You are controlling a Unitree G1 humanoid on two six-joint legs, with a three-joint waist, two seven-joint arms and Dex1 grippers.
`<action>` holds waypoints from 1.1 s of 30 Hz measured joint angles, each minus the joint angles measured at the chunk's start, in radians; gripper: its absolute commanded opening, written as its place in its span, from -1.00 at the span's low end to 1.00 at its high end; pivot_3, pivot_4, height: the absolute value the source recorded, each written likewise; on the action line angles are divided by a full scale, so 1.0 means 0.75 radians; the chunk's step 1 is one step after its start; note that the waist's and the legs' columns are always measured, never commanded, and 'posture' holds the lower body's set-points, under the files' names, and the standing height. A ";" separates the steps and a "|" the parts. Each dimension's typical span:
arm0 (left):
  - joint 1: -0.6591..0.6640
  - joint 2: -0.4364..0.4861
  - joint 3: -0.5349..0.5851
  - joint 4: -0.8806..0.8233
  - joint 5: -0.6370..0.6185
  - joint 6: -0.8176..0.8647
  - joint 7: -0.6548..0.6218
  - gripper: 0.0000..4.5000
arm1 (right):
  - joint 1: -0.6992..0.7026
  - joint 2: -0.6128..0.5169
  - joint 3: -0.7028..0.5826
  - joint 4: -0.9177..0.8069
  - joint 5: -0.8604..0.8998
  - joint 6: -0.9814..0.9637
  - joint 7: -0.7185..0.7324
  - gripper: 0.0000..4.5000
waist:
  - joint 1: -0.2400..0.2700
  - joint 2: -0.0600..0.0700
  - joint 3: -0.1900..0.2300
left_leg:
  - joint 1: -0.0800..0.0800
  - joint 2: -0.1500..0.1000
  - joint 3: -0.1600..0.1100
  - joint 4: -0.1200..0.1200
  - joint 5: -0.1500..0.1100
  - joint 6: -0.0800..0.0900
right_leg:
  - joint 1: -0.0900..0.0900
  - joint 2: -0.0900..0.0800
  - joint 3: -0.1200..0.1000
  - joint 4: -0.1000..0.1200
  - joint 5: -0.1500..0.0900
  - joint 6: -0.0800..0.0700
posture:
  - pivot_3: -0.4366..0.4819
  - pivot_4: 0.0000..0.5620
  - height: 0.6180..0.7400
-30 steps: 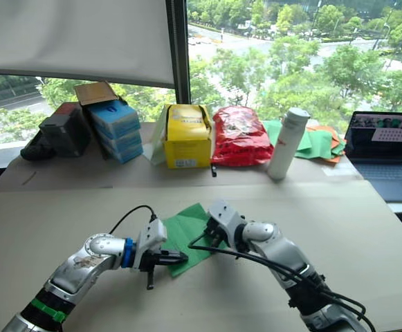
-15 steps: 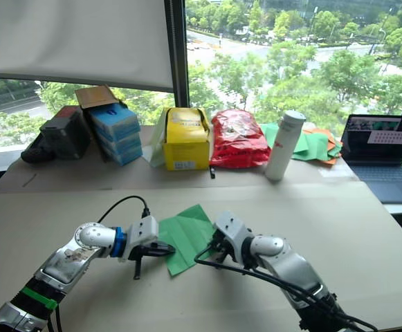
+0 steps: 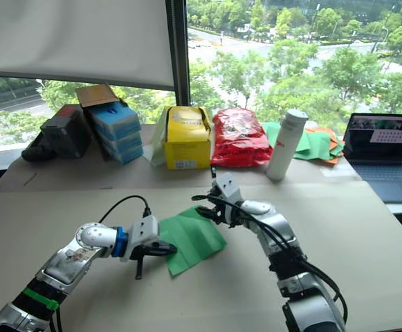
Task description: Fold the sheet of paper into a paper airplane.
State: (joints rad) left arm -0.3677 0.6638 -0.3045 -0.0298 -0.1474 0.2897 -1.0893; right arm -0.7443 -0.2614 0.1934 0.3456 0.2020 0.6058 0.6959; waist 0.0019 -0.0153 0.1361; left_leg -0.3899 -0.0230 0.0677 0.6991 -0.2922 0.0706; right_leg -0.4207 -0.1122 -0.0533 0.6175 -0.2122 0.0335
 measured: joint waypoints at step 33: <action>0.030 0.005 0.025 -0.037 0.006 0.027 0.013 -1.00 | -0.083 0.069 0.031 0.262 -0.082 -0.098 0.206 -0.99 | -0.024 0.002 0.001 | 0.001 0.001 -0.001 -0.001 0.001 -0.002 | -0.002 0.000 0.001 0.011 0.000 0.000 | -0.05 -0.47 1.00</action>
State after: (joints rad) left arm -0.3449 0.6675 -0.2859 -0.0575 -0.1426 0.3103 -1.0799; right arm -0.8062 -0.2098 0.2165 0.5420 0.1408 0.5324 0.8506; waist -0.0164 -0.0141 0.1367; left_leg -0.3891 -0.0224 0.0673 0.6984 -0.2914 0.0689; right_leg -0.4220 -0.1124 -0.0524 0.6257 -0.2123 0.0333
